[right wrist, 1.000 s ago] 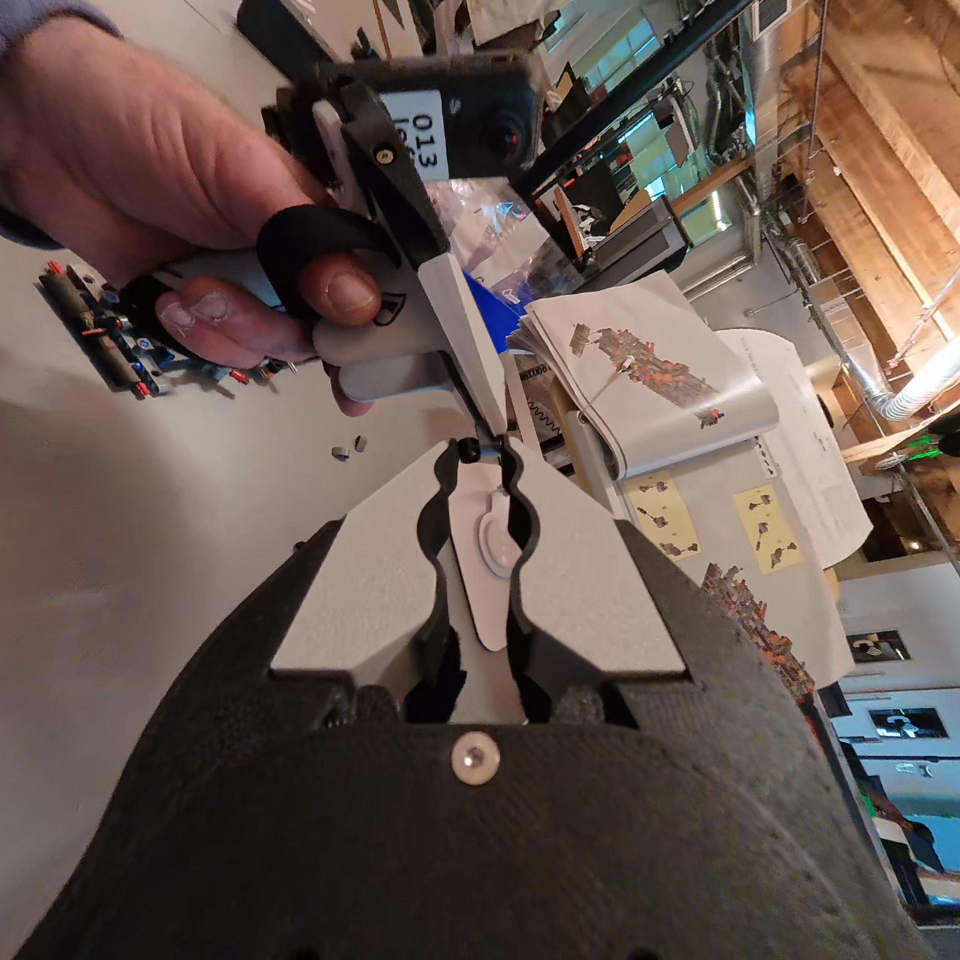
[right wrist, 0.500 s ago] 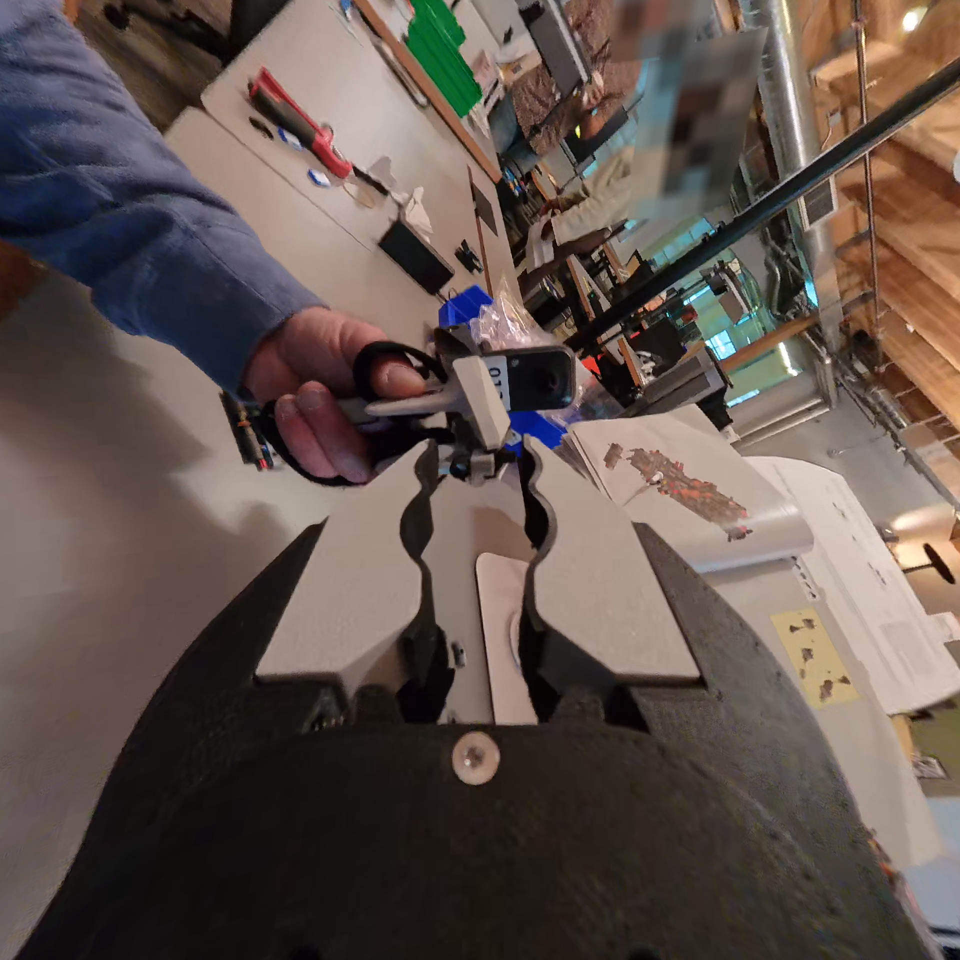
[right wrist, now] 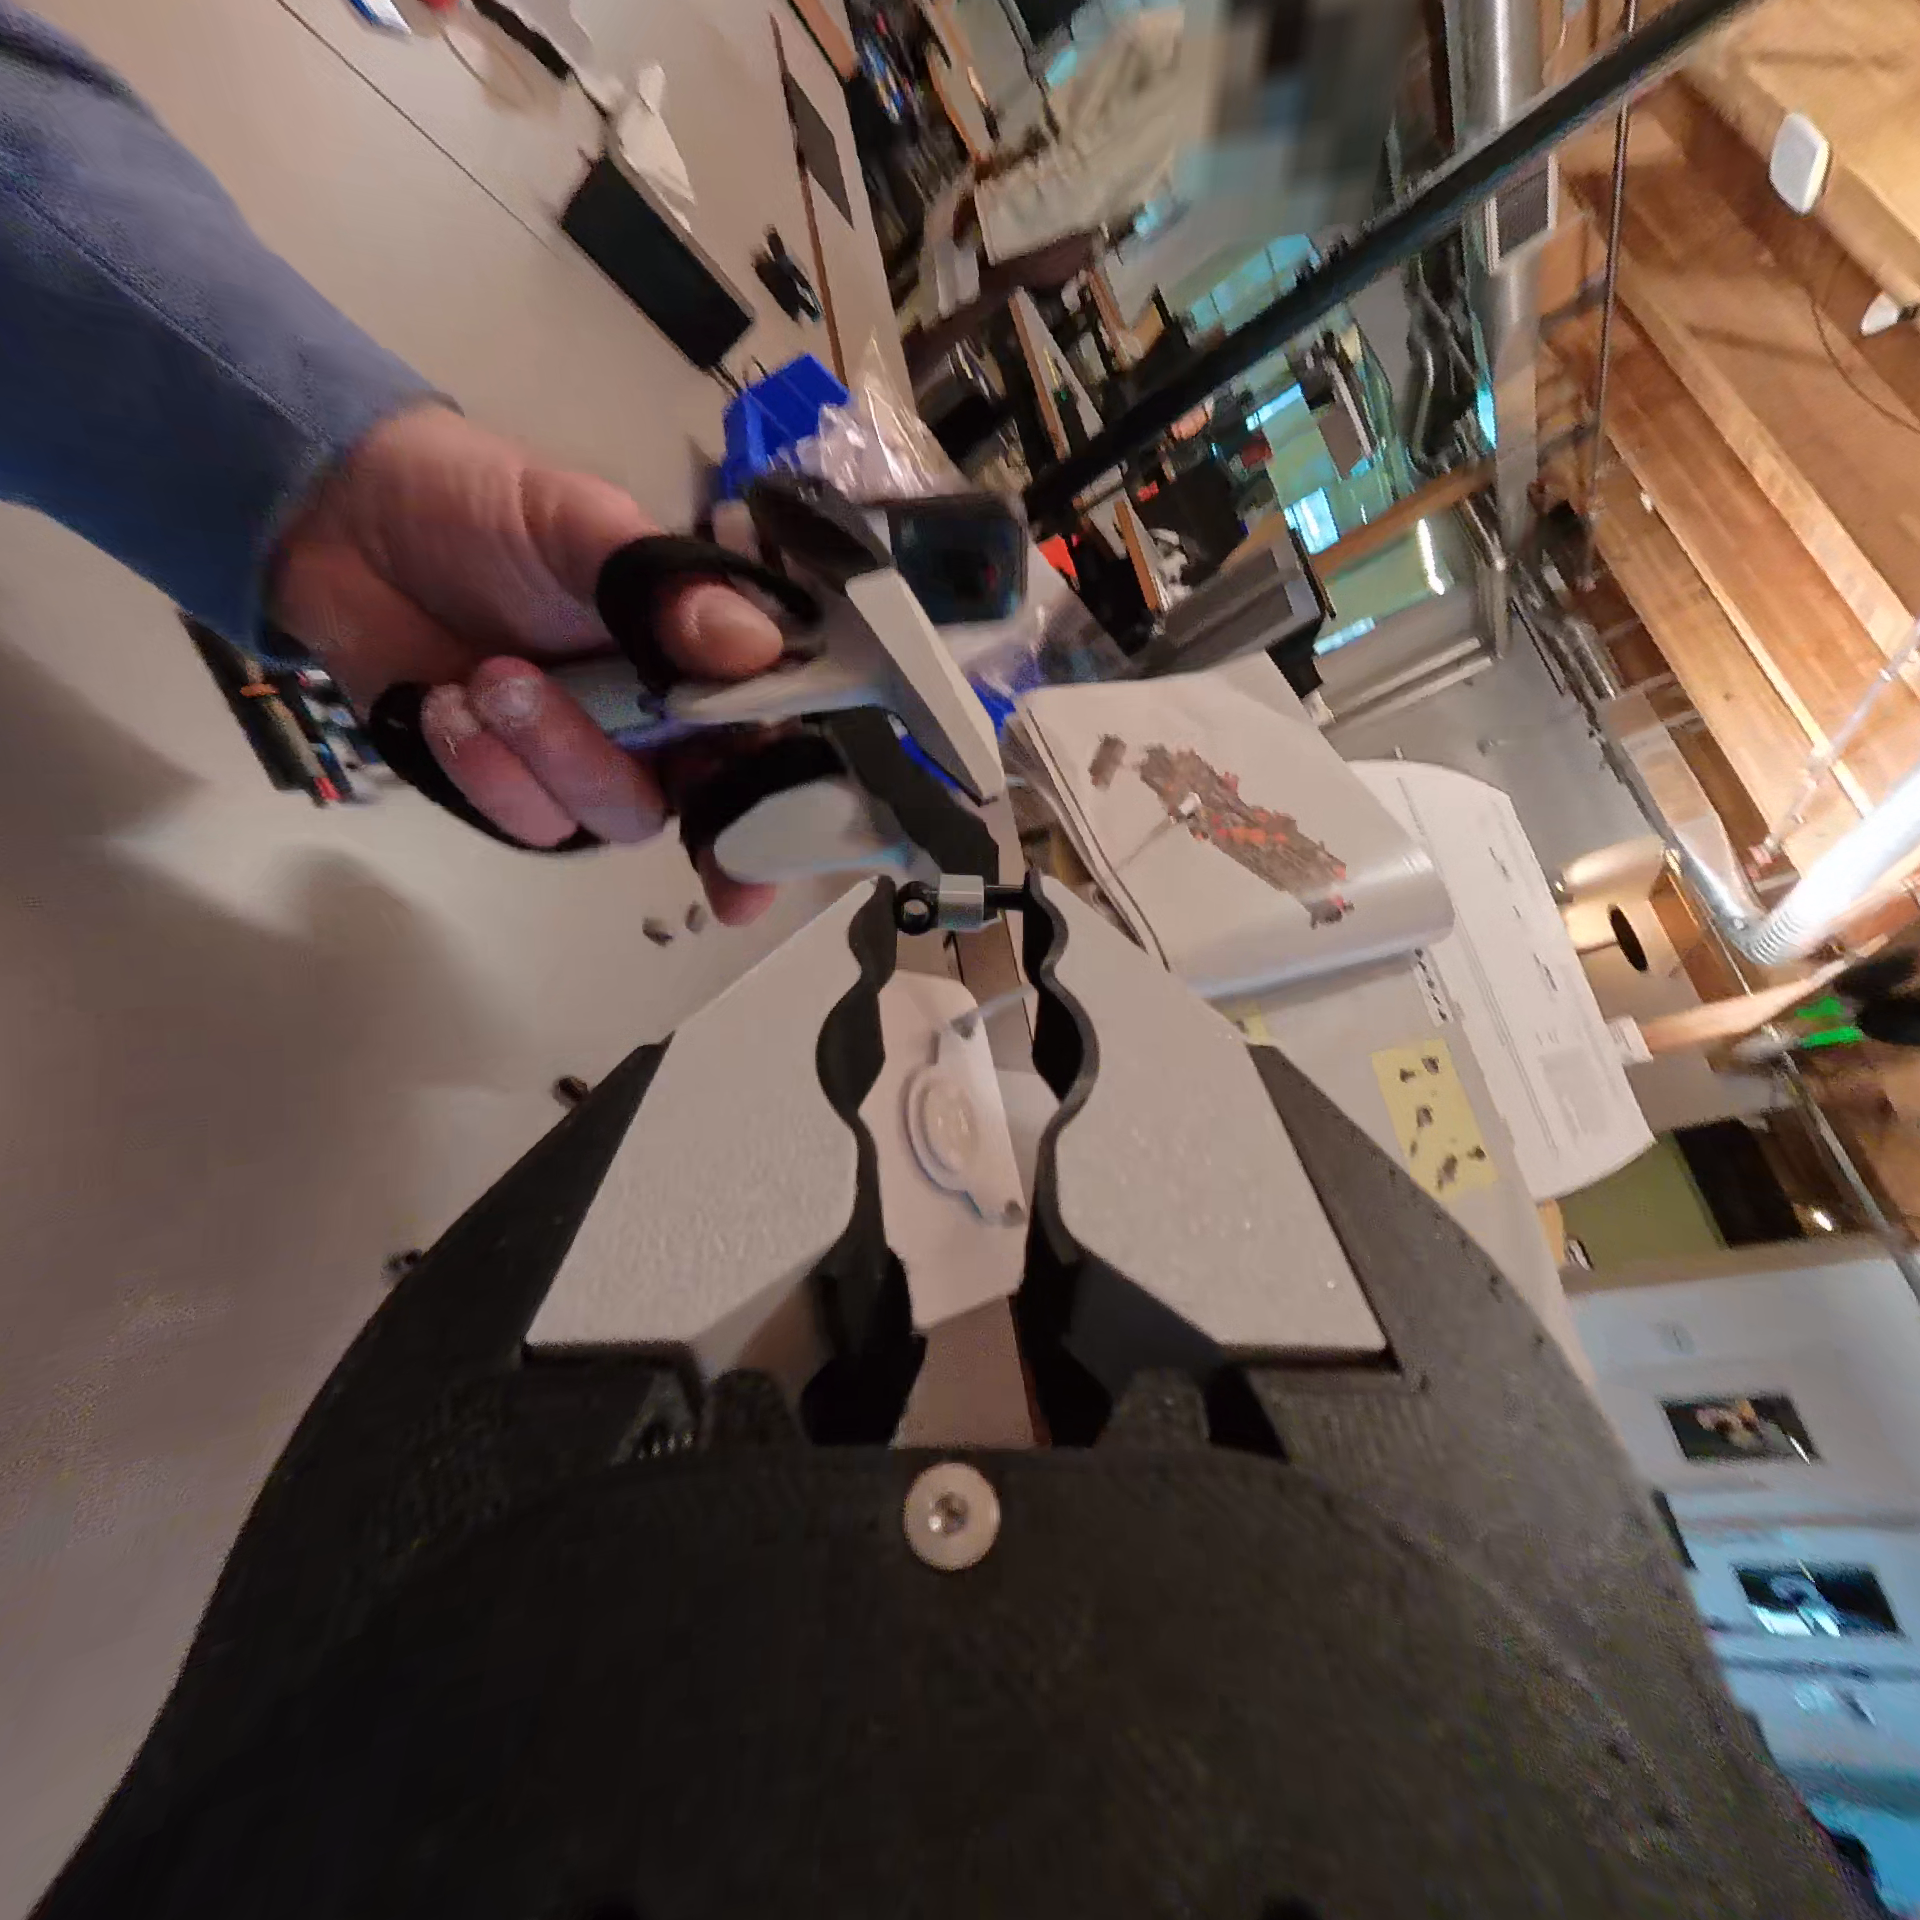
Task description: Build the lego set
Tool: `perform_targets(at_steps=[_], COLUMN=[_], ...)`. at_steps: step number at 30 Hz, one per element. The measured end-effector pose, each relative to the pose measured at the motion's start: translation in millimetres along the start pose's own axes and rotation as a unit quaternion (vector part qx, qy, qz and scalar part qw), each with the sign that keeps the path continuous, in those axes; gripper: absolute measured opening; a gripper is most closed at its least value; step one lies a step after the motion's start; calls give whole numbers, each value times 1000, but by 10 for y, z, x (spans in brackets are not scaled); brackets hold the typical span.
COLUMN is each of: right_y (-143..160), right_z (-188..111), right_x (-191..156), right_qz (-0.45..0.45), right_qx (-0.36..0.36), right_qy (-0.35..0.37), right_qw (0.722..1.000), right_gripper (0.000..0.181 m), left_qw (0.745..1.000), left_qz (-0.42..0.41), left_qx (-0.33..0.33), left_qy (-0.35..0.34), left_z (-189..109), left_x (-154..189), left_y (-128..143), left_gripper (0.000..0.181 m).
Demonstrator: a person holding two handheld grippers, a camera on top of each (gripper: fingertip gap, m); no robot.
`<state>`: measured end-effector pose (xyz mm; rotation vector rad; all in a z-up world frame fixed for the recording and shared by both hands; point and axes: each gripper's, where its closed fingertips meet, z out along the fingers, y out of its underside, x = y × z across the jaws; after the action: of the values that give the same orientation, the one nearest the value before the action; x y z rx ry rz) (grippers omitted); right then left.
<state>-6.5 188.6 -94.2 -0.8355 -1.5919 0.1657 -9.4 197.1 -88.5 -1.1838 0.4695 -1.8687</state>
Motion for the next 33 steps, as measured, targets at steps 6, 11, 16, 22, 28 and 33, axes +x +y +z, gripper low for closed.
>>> perform_targets(at_steps=[6, 11, 16, 22, 28, 33], right_y=[180, 233, 204, 199, 139, 142], right_z=[78, 135, 136, 116, 58, 27], right_x=[48, 68, 39, 10, 25, -25], right_qz=[-46, -70, -98, -109, -111, -77], right_qx=[-77, -116, -132, -146, -125, -92], right_qy=[40, 68, 83, 95, 98, 66], right_qw=[995, 988, 983, 979, 981, 991], right_gripper=[21, 21, 21, 21, 21, 34], left_qw=[960, 924, 899, 899, 925, 961], left_qz=[171, 230, 256, 255, 226, 158], left_qx=[-77, -126, -139, -140, -135, -129], left_qy=[-206, -277, -326, -327, -274, -187], left_z=[44, 153, 170, 181, 239, 288], left_x=[-122, -140, -215, -244, -170, -76], left_y=[28, 104, 129, 160, 175, 199], left_gripper=[38, 35, 20, 14, 14, 14])
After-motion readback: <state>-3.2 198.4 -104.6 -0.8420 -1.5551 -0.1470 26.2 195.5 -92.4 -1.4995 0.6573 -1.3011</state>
